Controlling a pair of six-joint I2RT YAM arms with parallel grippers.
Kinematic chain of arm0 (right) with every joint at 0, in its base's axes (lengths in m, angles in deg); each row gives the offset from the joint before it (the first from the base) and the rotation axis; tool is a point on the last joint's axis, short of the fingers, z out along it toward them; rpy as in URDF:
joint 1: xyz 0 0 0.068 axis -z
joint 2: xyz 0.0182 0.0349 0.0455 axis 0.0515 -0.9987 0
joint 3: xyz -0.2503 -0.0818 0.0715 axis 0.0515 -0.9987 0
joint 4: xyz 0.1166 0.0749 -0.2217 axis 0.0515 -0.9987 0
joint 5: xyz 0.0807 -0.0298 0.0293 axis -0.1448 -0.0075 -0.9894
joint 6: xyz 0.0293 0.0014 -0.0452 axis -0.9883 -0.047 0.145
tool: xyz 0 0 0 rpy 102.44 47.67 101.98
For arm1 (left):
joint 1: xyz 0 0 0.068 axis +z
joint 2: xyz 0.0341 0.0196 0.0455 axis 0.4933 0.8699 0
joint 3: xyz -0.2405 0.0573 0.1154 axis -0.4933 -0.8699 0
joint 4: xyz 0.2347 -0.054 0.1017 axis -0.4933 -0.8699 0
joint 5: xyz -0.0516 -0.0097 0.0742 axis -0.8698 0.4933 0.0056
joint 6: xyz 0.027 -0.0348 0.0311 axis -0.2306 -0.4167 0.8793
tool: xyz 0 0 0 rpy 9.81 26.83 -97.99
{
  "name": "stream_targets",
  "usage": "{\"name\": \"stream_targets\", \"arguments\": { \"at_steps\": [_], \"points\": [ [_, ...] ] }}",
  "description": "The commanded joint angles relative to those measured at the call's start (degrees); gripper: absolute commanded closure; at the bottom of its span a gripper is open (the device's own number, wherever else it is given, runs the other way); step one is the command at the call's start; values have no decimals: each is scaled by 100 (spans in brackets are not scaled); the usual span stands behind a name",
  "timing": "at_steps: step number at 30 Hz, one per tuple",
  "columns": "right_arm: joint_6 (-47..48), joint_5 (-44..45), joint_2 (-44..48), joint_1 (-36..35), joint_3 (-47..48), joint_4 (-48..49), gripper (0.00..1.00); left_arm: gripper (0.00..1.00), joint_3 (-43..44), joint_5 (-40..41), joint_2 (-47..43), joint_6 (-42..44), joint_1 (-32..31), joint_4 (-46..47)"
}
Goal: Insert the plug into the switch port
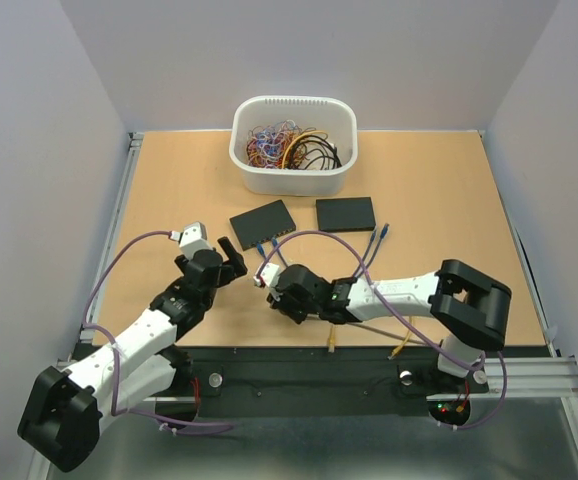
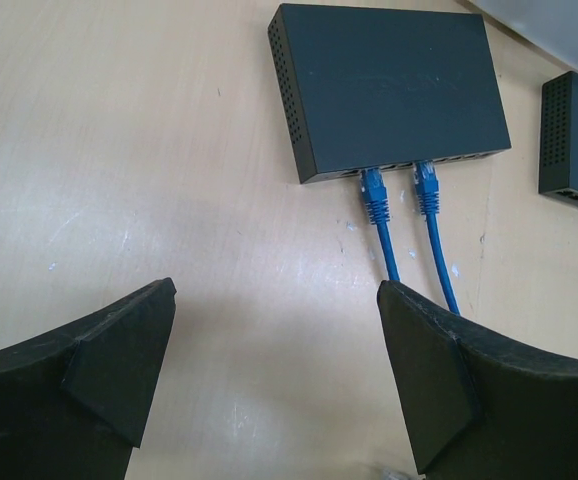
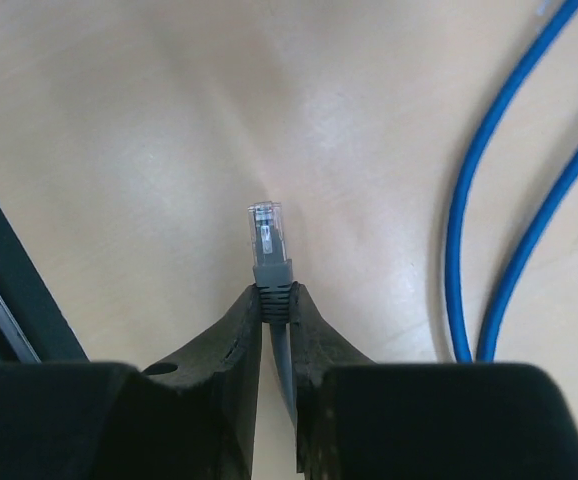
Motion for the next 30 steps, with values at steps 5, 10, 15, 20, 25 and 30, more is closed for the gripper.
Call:
{"name": "stream_targets", "arguments": {
  "at_steps": [5,10,15,20,25,30],
  "points": [
    [-453,429,819,359,-443,678,100,6,505,-11,207,-120,204,234],
    [-690,438,1074,912,-523,801,99,6,953,-134,478,-111,265,435],
    [-962,710,873,1430,-225,827,100,6,1611,-265,1364,73,475,743],
    [-1068,842,451,1625,145,827,99,5,1903,-906,2227,354,871,1577],
    [-1121,843,99,1739,374,818,100,5,2096,-1828,2983,521,1433,2403],
    [-1121,869,-59,1765,339,818,99,5,2843,-2461,4125,890,1715,2519]
  ]
}}
